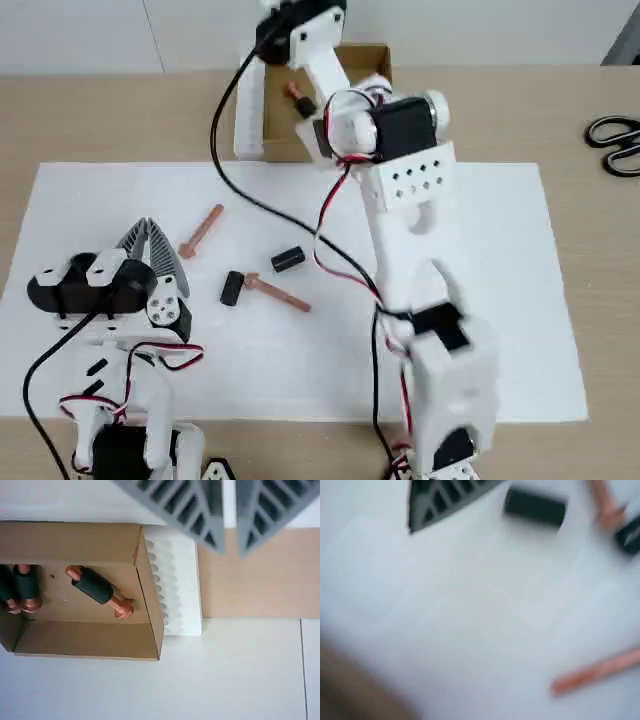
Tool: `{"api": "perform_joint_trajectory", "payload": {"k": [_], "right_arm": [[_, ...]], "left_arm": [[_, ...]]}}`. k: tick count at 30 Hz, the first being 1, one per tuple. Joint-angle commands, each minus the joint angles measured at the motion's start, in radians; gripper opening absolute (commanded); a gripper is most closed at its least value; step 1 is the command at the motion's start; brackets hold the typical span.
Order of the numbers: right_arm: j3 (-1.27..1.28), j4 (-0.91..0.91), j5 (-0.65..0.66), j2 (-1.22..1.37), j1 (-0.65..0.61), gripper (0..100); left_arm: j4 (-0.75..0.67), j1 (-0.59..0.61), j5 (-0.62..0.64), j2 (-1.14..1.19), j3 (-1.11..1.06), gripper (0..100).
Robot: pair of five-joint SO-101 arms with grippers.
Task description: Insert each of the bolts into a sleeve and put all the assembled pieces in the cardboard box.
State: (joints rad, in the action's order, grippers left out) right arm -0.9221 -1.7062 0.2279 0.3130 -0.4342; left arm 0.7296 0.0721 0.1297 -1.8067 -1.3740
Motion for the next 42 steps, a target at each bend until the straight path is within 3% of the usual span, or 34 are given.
{"api": "perform_joint_trajectory", "payload": {"k": [1,6,14,19,26,37,42], "right_arm": [[0.459,0.004,0.0,-0.309,-0.065,26.3],[0.753,0.048,0.0,-0.467,-0.166,26.3],[0.772,0.065,0.006,-0.479,-0.058,26.3],[0.776,0.131,-0.028,-0.458,-0.071,26.3],[0.776,0.292,-0.575,-0.367,-0.074,26.3],[0.783,0.217,-0.626,-0.125,-0.107,26.5],[0.784,0.251,-0.977,-0.113,-0.114,26.4]], "left_arm": [[0.003,0.003,0.003,-0.011,0.01,1],[0.003,0.005,0.003,-0.011,0.01,1],[0.003,0.005,0.003,-0.011,0.01,1],[0.003,0.005,0.003,-0.011,0.01,1],[0.003,0.005,0.003,-0.011,0.01,1],[0.003,0.005,0.003,-0.011,0.01,1],[0.003,0.005,0.003,-0.011,0.01,1]]}}
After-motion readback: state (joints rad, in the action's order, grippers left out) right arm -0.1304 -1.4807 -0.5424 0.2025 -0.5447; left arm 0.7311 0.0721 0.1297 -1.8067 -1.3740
